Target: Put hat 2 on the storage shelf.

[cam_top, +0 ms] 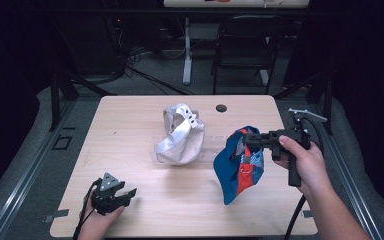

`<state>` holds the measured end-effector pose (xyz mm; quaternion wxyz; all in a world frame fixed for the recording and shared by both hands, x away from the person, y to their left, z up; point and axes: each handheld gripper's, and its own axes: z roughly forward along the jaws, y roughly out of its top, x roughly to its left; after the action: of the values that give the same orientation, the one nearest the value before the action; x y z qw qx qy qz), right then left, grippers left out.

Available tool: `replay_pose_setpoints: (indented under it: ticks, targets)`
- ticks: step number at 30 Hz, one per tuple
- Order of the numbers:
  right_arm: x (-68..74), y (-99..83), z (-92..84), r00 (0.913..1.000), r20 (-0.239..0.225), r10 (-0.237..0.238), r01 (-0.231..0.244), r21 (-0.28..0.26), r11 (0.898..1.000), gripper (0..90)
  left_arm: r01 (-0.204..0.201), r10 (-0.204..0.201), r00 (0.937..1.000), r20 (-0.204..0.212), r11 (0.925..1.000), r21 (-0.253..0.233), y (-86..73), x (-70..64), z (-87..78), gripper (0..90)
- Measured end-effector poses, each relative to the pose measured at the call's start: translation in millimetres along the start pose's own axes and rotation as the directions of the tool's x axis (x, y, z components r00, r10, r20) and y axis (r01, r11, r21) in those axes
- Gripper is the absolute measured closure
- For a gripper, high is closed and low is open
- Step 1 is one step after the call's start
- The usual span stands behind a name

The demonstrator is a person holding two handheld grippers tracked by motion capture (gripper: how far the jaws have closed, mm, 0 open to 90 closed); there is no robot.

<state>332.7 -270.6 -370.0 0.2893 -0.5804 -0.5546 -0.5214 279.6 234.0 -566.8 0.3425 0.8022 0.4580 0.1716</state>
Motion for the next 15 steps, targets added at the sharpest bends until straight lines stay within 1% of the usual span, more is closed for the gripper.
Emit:
replay_pose_setpoints:
  ticks: [1,2,4,5,6,11,12,15]
  targets:
    - [0.8,1.8,-2.7,1.0000,-0.004,0.001,-0.001,-0.007,1.000,78.1,0.001,-0.001,1.0000,0.002,1.0000,-0.001,0.2,-0.3,0.6,46.4]
    - [2.5,3.5,-4.9,1.0000,-0.005,0.008,-0.008,-0.019,1.000,78.1,-0.008,0.008,1.0000,0.004,1.0000,-0.001,0.6,0.2,0.9,46.4]
    - [5.6,7.1,-9.1,0.9998,-0.012,0.014,-0.014,-0.041,0.999,78.1,-0.004,0.004,1.0000,0.000,1.0000,0.002,1.1,-0.4,1.3,46.5]
    - [5.6,7.1,-9.1,0.9998,-0.012,0.014,-0.014,-0.041,0.999,78.1,-0.004,0.004,1.0000,0.000,1.0000,0.002,1.1,-0.4,1.3,46.5]
    - [9.1,11.0,-11.7,0.9997,-0.020,0.016,-0.017,-0.056,0.998,78.1,-0.006,0.006,1.0000,0.007,1.0000,-0.001,1.5,-0.1,1.8,46.4]
    - [18.8,22.6,-10.0,0.9996,-0.015,0.022,-0.024,-0.086,0.996,78.1,-0.013,0.013,0.9999,0.008,0.9999,-0.001,2.6,-0.2,2.0,46.4]
    - [21.0,24.9,-8.7,0.9995,-0.013,0.028,-0.029,-0.099,0.995,78.1,-0.011,0.011,0.9999,0.009,0.9999,-0.004,3.0,-0.5,2.4,46.4]
    - [27.7,33.4,-7.2,0.9999,-0.003,0.016,-0.016,-0.110,0.994,78.1,-0.014,0.014,0.9998,0.012,0.9999,-0.004,3.7,-0.4,2.7,46.4]
